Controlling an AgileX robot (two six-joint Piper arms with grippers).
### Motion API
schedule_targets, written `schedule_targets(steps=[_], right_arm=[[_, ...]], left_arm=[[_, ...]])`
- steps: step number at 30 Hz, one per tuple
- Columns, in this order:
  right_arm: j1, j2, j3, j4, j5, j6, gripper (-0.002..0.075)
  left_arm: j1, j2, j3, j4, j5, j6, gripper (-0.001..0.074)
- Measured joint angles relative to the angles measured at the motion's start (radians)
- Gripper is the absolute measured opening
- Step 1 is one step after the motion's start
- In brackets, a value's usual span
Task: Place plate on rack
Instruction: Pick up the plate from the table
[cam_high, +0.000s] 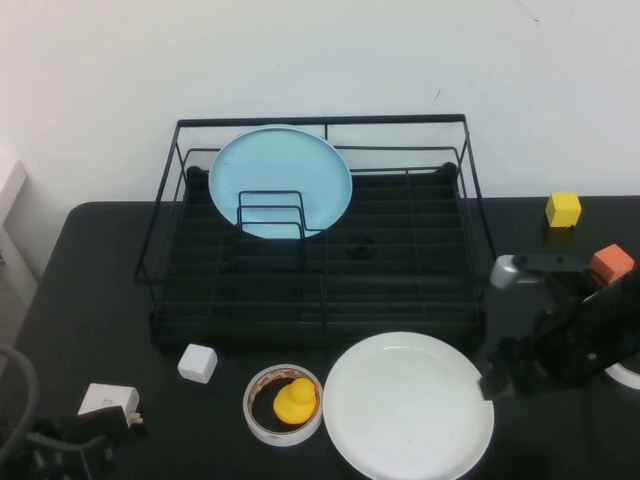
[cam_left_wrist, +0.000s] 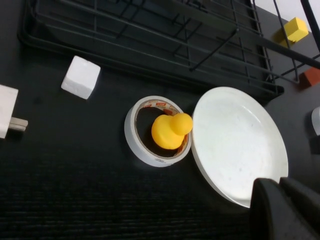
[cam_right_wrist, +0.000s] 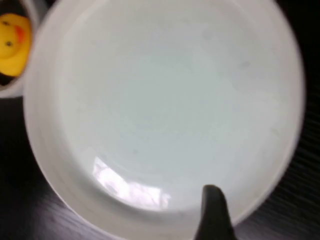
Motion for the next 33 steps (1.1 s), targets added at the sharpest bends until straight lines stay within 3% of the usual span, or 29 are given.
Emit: schedule_targets(steps=[4, 17, 26, 33], right_arm=[[-0.022, 0.009, -0.020, -0.068, 0.049, 0.066, 0.0436], [-0.003, 0.139, -0.023, -0.024, -0.028, 0.051, 0.0429], [0.001, 0.179, -0.023, 0.230, -0.059, -0.217, 0.0429], [0.006, 0.180, -0.023, 0.262, -0.065, -0.256, 0.0380]], left_arm=[[0.000, 0.000, 0.000, -0.007, -0.008, 0.002, -0.0002], [0.000, 0.000, 0.000, -0.027, -0.023, 0.006, -0.0002], [0.000, 0.000, 0.000, -0.029, -0.019, 0.010, -0.0003], [0.000, 0.000, 0.000, -0.040, -0.019, 0.011, -0.0002]])
